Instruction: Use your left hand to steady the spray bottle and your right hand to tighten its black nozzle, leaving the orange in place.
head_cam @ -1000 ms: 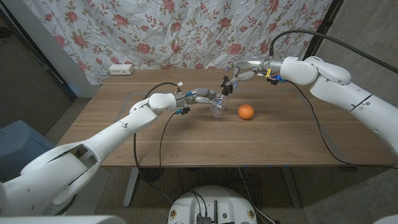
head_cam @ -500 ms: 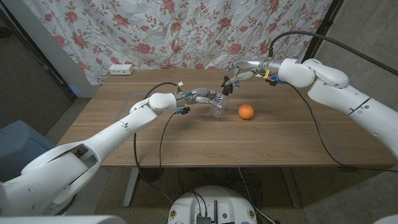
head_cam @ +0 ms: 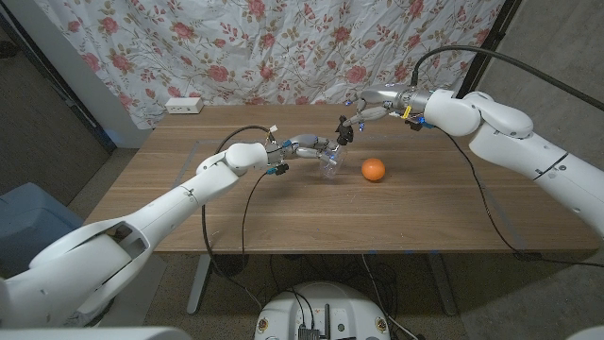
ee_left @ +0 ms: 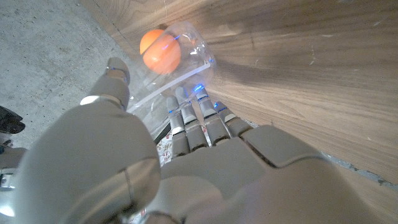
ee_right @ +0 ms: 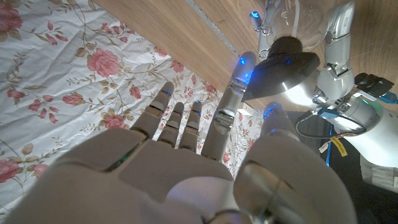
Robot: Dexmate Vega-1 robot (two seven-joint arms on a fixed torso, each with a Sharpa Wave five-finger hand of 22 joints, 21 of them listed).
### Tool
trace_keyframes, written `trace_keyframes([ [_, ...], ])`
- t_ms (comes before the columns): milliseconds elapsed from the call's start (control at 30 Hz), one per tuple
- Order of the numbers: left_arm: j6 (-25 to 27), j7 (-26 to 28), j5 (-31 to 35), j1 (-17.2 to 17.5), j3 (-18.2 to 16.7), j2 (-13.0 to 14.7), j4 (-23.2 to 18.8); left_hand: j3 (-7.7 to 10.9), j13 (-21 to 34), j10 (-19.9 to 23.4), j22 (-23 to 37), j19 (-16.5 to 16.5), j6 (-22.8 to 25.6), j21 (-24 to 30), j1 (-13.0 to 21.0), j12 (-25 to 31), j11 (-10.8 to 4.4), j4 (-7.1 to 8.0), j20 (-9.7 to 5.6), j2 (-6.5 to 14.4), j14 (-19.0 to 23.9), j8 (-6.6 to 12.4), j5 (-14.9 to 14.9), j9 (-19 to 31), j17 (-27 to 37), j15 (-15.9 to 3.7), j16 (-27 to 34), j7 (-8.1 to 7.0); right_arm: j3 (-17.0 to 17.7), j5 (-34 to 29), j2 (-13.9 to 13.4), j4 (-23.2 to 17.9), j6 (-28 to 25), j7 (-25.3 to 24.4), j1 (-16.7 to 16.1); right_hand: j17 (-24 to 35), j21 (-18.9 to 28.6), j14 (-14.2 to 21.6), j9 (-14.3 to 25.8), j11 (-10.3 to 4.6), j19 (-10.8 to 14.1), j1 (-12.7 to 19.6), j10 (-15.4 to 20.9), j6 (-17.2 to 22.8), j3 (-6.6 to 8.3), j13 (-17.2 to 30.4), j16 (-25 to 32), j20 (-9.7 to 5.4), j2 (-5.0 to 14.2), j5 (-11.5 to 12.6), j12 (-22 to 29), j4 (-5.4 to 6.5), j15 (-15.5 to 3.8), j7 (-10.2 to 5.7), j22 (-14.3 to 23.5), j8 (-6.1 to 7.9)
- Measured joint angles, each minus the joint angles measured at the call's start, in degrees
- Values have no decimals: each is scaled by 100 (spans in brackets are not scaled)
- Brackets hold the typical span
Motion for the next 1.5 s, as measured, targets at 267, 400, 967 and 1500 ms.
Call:
trace_keyframes([
  [267, -41, 74, -19, 66, -35, 6, -25, 0, 30, 0, 0, 0, 0, 0, 0, -4, 0, 0, 0, 0, 0, 0, -3, 0, 0, 0, 0, 0, 224, 56, -155, -178, -59, -207, -197, -7, -22, -12, 15, 129, -73, -144, -84, -635, -48, 16, 0, 154, -68, 0, -127, 1, 88, -12, 0, -280],
  [400, -55, 82, -27, 90, -53, 0, -19, 0, 30, 0, 0, 0, 0, 0, 0, -7, 0, 0, 0, 0, 21, 0, -4, -1, 0, -21, 0, 0, 224, 124, -155, -178, -48, -323, -197, -7, -32, -121, 56, 203, -156, -141, -192, -1120, -30, 17, -86, 237, -68, 20, -223, -95, 197, -83, 0, -471],
  [967, -320, 19, -186, 64, -88, -114, 270, -1, 29, 0, 0, 22, 0, 0, 0, -29, 0, 1, -22, 0, 21, 0, -22, -5, 0, -20, 0, 0, 525, 252, -455, -159, 518, -501, -367, -33, -32, -792, 255, 218, -539, 1059, -1469, -3239, 238, 69, -426, 451, -316, 89, -421, -232, 533, -735, 0, -1125],
  [1500, -549, -157, -293, -29, -79, -215, 520, -1, 26, 21, 0, 21, 0, 0, 0, -40, 21, 1, -22, 0, 21, 0, 1, -17, 27, -20, -22, 0, 378, -205, -505, 89, 1326, -345, 1, -32, -32, -1061, 280, 313, -832, 1502, -2320, -4777, 286, 68, -540, 439, -444, 20, -421, -220, 622, -775, 0, -1654],
])
